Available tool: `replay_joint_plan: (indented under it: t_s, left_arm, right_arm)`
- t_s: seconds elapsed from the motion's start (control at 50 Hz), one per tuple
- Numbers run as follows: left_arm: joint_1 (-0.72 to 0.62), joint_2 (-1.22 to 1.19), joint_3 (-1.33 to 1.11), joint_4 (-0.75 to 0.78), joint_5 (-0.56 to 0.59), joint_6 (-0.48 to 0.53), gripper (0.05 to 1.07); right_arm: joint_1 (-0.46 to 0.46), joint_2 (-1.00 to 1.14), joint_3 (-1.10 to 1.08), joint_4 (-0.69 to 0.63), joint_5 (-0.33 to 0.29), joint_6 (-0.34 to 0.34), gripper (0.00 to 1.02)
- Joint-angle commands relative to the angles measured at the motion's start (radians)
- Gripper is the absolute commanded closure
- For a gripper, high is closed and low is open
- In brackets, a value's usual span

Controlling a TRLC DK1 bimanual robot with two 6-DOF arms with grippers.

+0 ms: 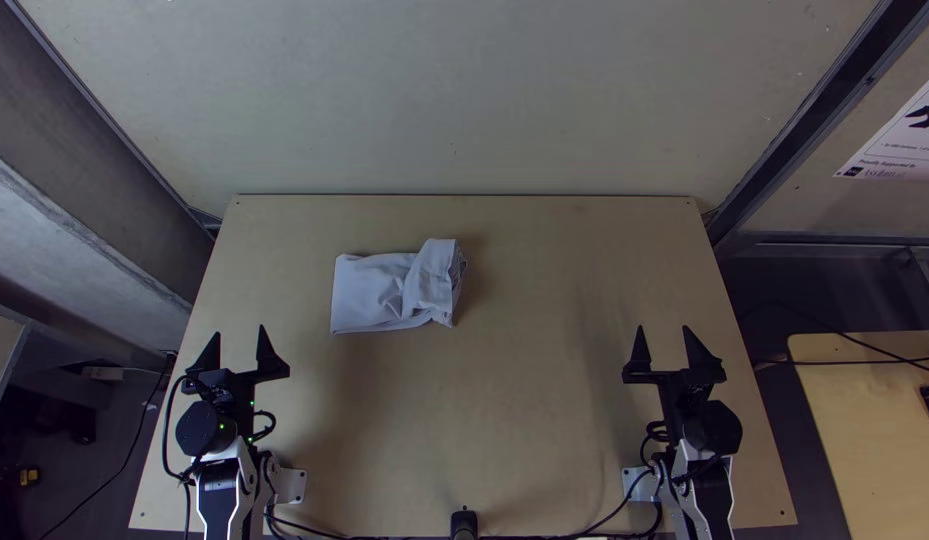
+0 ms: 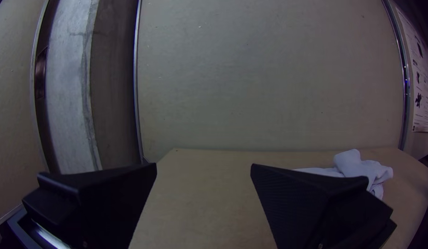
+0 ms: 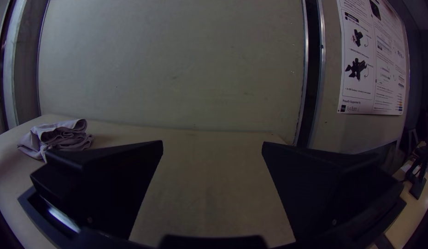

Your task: Fold the t-shirt

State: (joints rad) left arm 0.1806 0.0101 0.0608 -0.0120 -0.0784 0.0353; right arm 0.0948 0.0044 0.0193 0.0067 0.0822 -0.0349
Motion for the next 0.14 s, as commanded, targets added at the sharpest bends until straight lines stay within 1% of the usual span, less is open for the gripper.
replay_joint_plan:
  t_s: [0.0,0.12]
  left_arm:
    - [0.005,-0.012,-0.039,-0.002,0.006,0.014,0.09]
    - [0.005,-0.012,-0.039,-0.002,0.006,0.014,0.09]
  right_arm:
    - [-0.006,-0.007,-0.013,-0.007,0.002,-0.010,0.04]
    - [-0.004,-0.007,-0.013,-0.007,0.002,-0.010,0.04]
